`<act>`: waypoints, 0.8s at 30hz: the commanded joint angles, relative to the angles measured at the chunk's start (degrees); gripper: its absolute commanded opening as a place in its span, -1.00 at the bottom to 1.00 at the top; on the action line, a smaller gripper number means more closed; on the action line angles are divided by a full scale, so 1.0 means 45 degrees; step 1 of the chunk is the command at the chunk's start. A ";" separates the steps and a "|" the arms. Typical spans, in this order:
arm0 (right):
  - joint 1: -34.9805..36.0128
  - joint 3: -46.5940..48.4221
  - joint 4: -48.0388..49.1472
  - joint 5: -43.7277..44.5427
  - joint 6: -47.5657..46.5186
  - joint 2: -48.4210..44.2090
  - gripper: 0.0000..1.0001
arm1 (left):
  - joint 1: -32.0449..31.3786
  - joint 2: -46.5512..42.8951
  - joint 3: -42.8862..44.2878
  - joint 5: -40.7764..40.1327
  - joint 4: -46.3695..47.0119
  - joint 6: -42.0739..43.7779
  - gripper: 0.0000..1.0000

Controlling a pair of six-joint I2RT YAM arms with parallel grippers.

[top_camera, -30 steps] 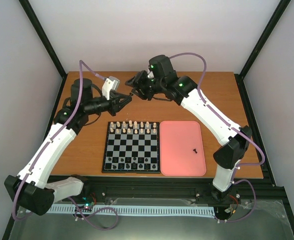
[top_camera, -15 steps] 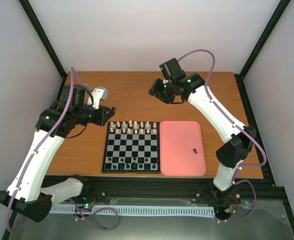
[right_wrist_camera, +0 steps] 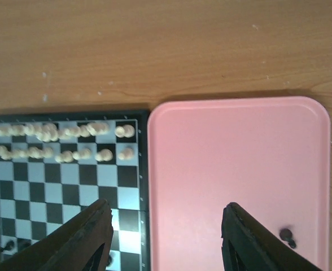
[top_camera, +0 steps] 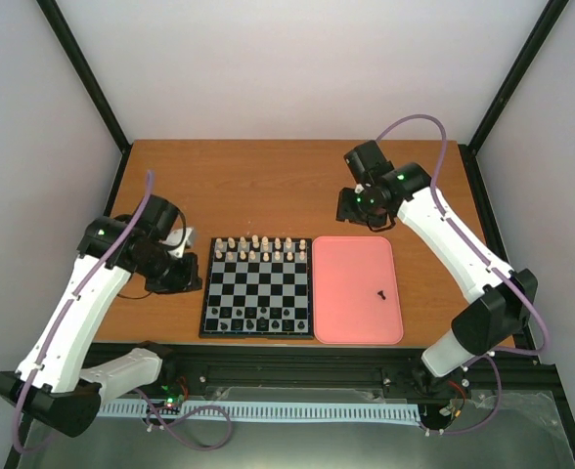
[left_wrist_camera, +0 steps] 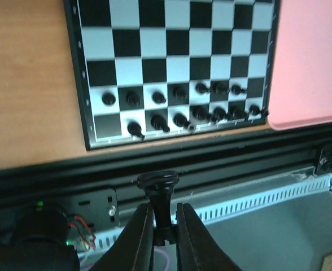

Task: Set up the chess pieces on the board
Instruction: Place the chess piece on the chessboard.

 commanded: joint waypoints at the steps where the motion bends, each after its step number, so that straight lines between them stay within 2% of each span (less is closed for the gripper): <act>1: -0.0246 -0.0370 -0.0539 0.0074 -0.1153 -0.0470 0.07 | -0.0071 -0.0249 -0.1095 0.0918 -0.0905 -0.1031 -0.99; 8: -0.0650 -0.0480 -0.0787 -0.0339 -0.1845 -0.0527 0.07 | -0.0071 -0.0691 -0.3300 0.0805 -0.0694 -0.1382 -0.99; 17: -0.1218 -0.1086 -0.0430 -0.0957 -0.2258 -0.0557 0.07 | -0.0071 -0.0651 -0.5387 0.1264 0.1257 -0.1968 -0.98; 24: -0.1556 -0.1087 -0.0381 -0.1348 -0.2515 -0.0403 0.07 | -0.0068 0.0244 -0.6268 0.1405 0.2735 -0.2067 -0.99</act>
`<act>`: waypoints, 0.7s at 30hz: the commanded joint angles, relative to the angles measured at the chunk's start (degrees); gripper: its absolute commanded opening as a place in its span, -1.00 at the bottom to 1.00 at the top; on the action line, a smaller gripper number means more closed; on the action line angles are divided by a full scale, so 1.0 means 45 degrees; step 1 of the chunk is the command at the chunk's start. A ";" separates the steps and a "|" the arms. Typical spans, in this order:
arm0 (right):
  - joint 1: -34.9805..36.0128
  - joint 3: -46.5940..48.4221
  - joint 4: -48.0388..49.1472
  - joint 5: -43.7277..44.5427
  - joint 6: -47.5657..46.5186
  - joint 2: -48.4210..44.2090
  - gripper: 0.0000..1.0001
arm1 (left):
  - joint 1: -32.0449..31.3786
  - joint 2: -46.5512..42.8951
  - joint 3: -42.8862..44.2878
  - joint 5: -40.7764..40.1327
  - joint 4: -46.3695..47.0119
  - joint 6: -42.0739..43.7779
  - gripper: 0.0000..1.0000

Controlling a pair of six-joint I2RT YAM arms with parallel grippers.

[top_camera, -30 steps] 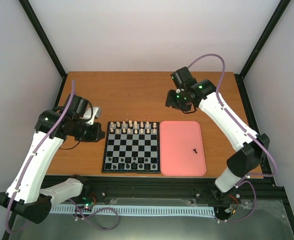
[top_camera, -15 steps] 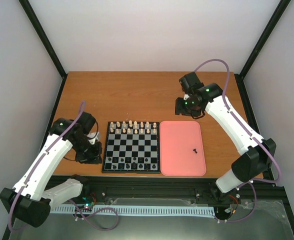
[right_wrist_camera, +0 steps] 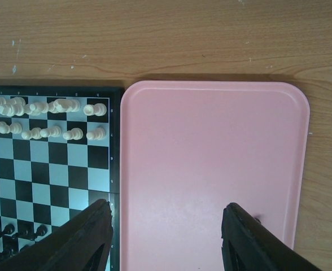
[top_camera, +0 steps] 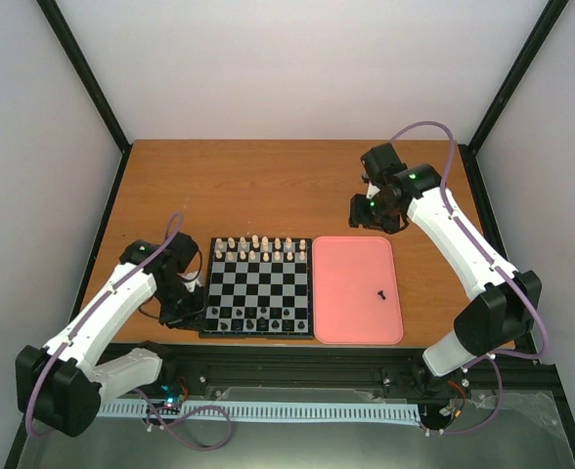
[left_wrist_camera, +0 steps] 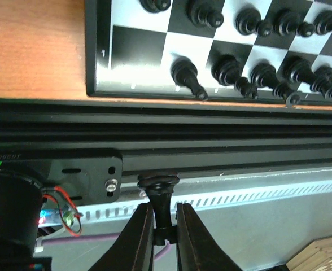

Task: Set up the chess pieces on the board
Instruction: Place the chess piece on the chessboard.

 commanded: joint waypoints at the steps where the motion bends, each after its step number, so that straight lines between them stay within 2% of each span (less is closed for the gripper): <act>1: -0.0289 -0.0003 0.0093 -0.0304 -0.0397 -0.0084 0.07 | -0.0070 0.0552 -0.0316 0.0281 0.1340 -0.0275 -0.98; 21: -0.0957 -0.0372 0.0276 -0.1190 -0.0893 -0.0117 0.07 | -0.0061 0.2483 -0.0889 0.0269 0.1872 0.0219 -0.98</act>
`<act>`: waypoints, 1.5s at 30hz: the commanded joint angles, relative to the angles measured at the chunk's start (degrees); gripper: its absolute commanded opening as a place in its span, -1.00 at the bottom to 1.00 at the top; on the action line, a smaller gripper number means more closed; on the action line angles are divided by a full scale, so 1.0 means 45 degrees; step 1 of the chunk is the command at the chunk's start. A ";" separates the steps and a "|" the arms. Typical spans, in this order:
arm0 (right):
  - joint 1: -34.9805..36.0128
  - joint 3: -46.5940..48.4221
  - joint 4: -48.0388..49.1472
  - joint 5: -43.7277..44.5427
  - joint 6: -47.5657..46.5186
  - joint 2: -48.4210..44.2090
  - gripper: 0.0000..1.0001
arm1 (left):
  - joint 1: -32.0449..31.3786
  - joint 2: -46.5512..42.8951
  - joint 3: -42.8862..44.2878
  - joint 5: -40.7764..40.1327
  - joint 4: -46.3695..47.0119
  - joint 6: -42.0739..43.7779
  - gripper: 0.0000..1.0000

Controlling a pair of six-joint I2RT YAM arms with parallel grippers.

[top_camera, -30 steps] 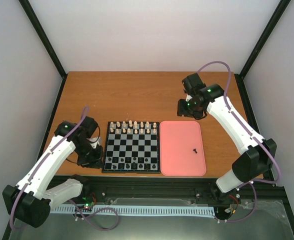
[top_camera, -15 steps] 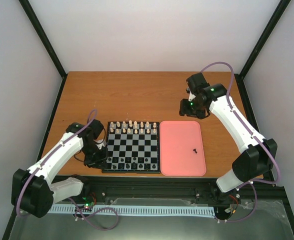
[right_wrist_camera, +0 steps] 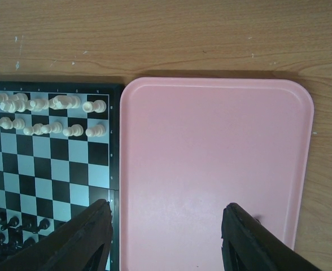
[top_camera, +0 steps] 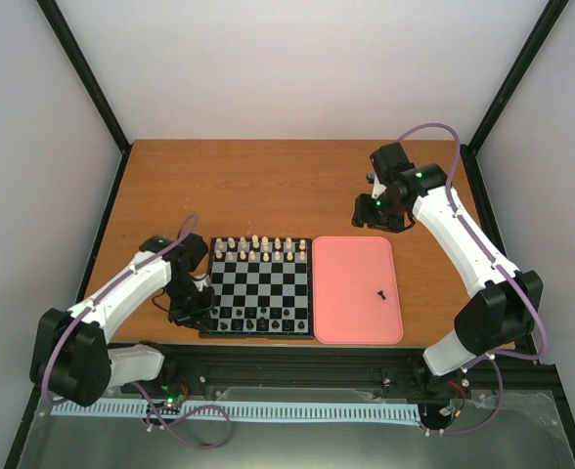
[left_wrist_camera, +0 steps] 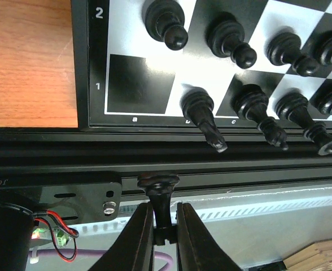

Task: Set up the chess pieces on the board
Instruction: Place the chess piece on the chessboard.

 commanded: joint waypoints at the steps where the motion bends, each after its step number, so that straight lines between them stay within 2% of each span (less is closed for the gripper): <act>1: -0.0221 -0.0181 0.0186 -0.0361 -0.0257 -0.0118 0.07 | -0.0063 0.0485 -0.0142 0.0099 0.0419 0.0229 -0.99; 18: -0.0671 -0.0044 0.0183 -0.0832 -0.0640 0.0121 0.07 | 0.0141 0.2087 -0.0087 -0.0128 0.1455 0.0534 -0.99; 45: -0.0901 0.0097 0.0322 -0.1101 -0.0745 0.0631 0.07 | 0.0786 0.3059 0.0009 -0.0092 0.1680 0.1333 -0.99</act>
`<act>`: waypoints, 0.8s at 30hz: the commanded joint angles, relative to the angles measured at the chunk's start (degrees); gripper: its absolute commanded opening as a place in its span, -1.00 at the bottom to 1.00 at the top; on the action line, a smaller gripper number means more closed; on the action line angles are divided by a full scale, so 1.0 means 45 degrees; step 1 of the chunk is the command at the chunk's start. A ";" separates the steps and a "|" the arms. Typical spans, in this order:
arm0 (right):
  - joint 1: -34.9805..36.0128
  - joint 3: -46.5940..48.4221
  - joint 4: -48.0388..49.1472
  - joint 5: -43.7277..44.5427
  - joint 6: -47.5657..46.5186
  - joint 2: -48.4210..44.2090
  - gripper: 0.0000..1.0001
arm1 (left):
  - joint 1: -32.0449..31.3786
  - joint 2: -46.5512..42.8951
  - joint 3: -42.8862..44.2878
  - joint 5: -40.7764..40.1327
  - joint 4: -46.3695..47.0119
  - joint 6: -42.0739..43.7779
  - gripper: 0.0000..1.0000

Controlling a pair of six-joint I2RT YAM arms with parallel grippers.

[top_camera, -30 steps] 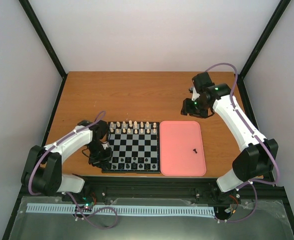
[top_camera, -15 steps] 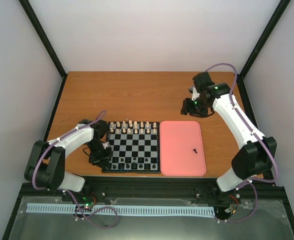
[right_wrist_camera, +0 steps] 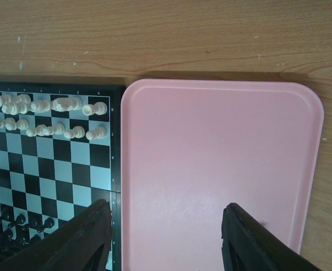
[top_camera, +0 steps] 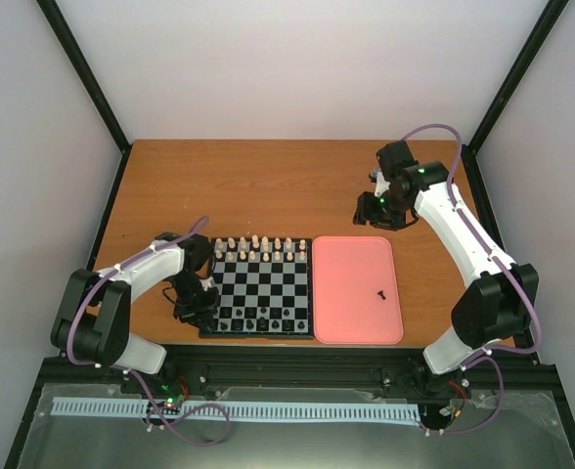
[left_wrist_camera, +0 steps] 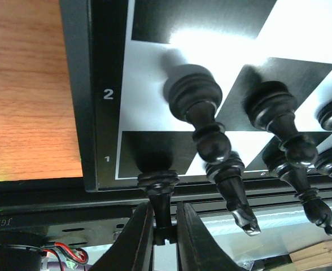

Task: Set up the chess pieces on the board
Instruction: Place the chess piece on the chessboard.

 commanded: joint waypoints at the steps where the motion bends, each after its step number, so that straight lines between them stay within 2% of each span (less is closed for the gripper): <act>1: -0.0176 0.0141 0.0123 -0.0086 -0.0184 0.0161 0.07 | 0.0123 0.0267 0.0355 0.0006 0.0324 0.0278 -0.99; 8: -0.0192 0.0109 0.0114 -0.0089 -0.0232 0.0147 0.07 | 0.0116 0.0368 0.0487 -0.0087 0.0355 0.0315 -0.89; 24: -0.0293 -0.0006 0.0122 -0.0164 -0.0363 0.0085 0.07 | 0.0112 0.0171 0.0446 -0.0056 0.0243 0.0305 -0.48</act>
